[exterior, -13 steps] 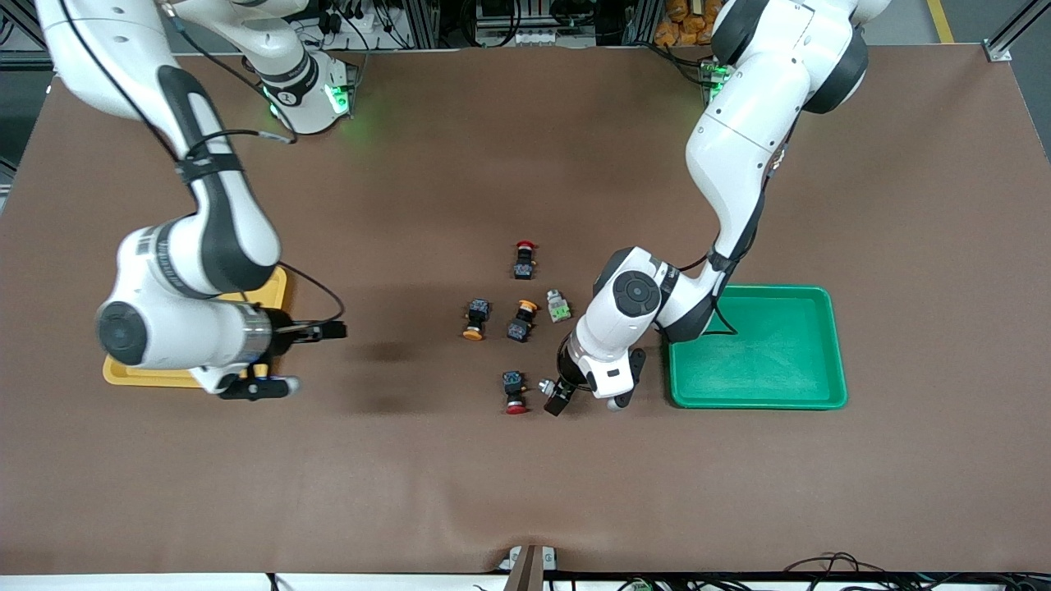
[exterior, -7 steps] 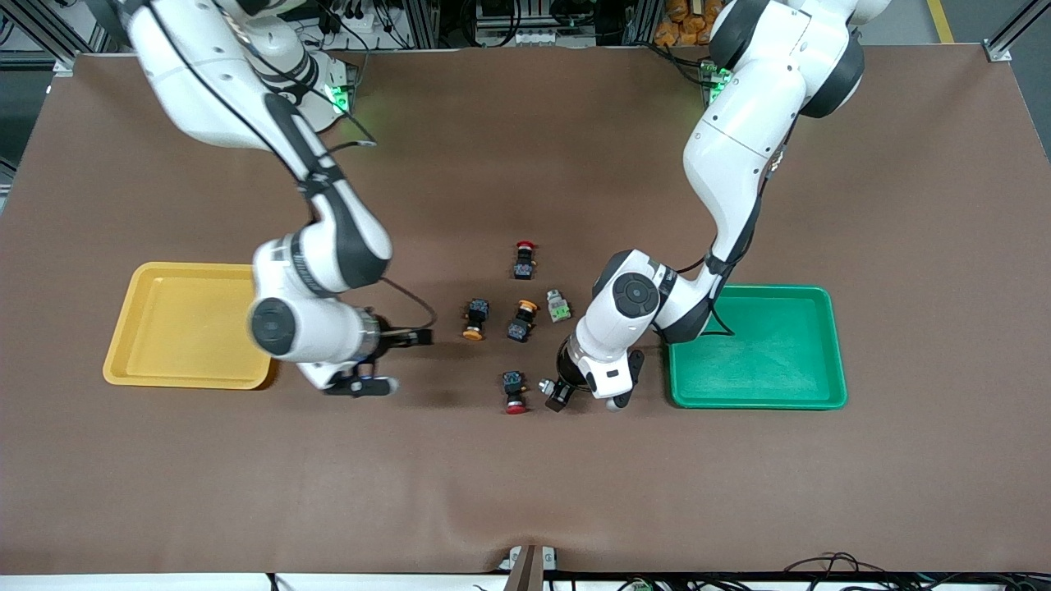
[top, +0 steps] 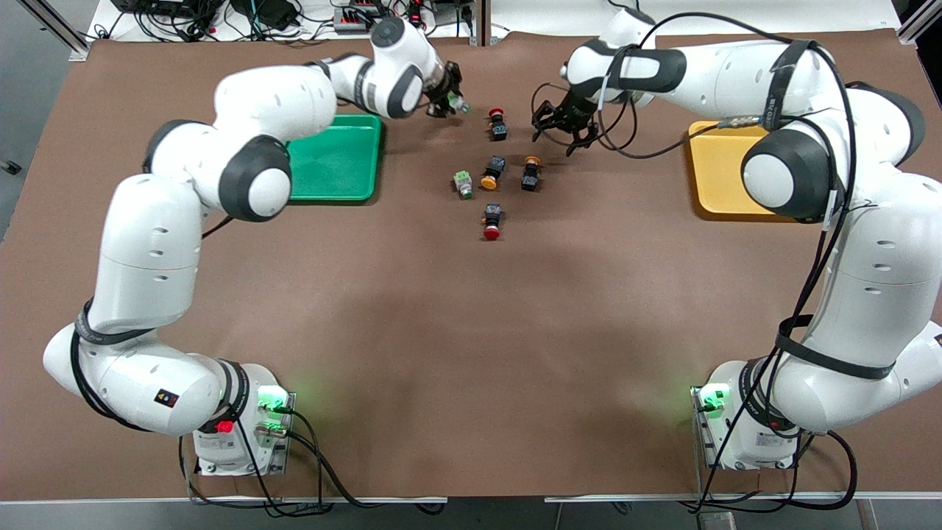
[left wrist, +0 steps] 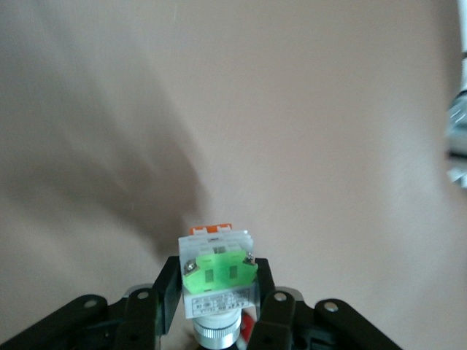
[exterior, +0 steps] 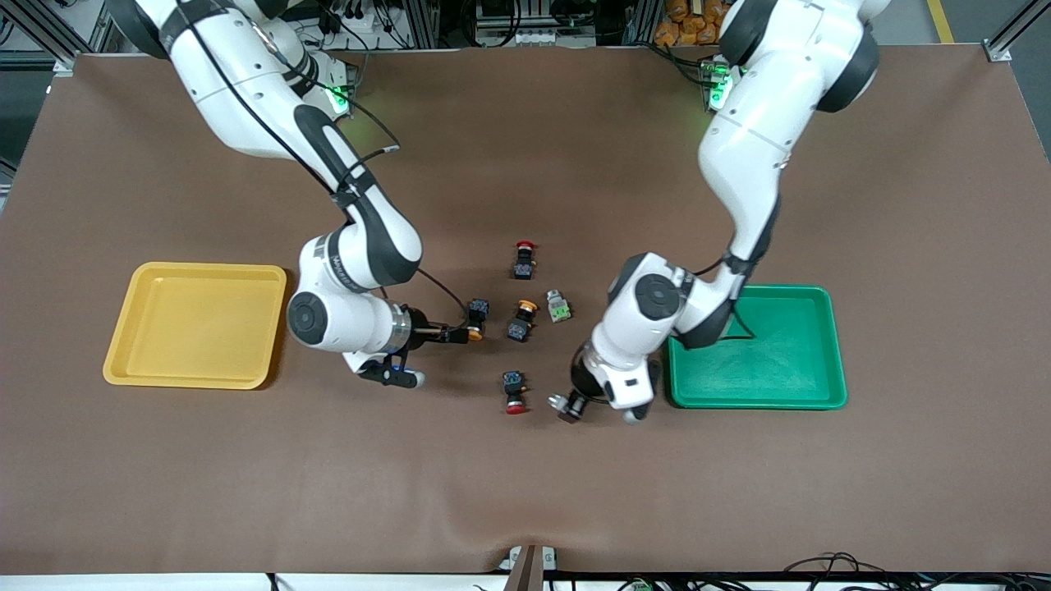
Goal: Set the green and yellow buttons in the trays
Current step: 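Grasp the green switch with the left gripper while the right grasps yellow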
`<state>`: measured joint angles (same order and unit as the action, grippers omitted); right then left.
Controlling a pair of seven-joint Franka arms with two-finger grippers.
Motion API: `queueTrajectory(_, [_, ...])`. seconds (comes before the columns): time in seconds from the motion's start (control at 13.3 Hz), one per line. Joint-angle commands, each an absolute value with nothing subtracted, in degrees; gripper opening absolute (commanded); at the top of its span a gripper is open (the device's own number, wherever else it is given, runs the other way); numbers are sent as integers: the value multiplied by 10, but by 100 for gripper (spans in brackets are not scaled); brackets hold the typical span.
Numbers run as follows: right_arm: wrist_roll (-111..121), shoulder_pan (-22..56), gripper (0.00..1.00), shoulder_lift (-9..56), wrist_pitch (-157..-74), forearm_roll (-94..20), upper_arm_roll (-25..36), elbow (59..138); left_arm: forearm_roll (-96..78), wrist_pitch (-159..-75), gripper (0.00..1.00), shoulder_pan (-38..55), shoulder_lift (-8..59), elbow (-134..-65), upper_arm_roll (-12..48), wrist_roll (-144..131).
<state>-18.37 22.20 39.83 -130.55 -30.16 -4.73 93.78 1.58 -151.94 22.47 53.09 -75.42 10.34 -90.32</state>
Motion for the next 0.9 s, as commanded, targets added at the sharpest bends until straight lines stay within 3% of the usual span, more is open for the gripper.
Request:
queueTrajectory(0.0, [-189, 250, 100, 405, -1345, -334, -43, 952, 30, -1479, 0, 153, 424, -865, 146, -821])
queueTrajectory(0.23, [-192, 267, 100, 414, -1368, -334, -39, 960, 23, -1472, 0, 42, 339, -982, 205, -650])
queueTrajectory(0.38, [-192, 293, 100, 415, -1369, -333, -13, 976, 22, -1422, 0, -19, 302, -1021, 229, -567])
queueTrajectory(0.45, [-192, 307, 85, 415, -1368, -334, -4, 977, 23, -1386, 0, -41, 286, -1033, 232, -534])
queueTrajectory(0.53, [-192, 308, 48, 415, -1365, -335, -1, 977, 23, -1357, 0, -60, 273, -1039, 232, -503])
queueTrajectory(0.68, [-207, 316, 46, 416, -1367, -335, -1, 977, 22, -1314, 0, -92, 260, -1055, 232, -476])
queueTrajectory(0.75, [-207, 315, 5, 417, -1367, -335, -1, 977, 29, -1309, 0, -111, 257, -1069, 233, -459])
queueTrajectory(0.83, [-206, 314, 0, 417, -1364, -335, -1, 976, 29, -1309, 0, -114, 249, -1081, 233, -426])
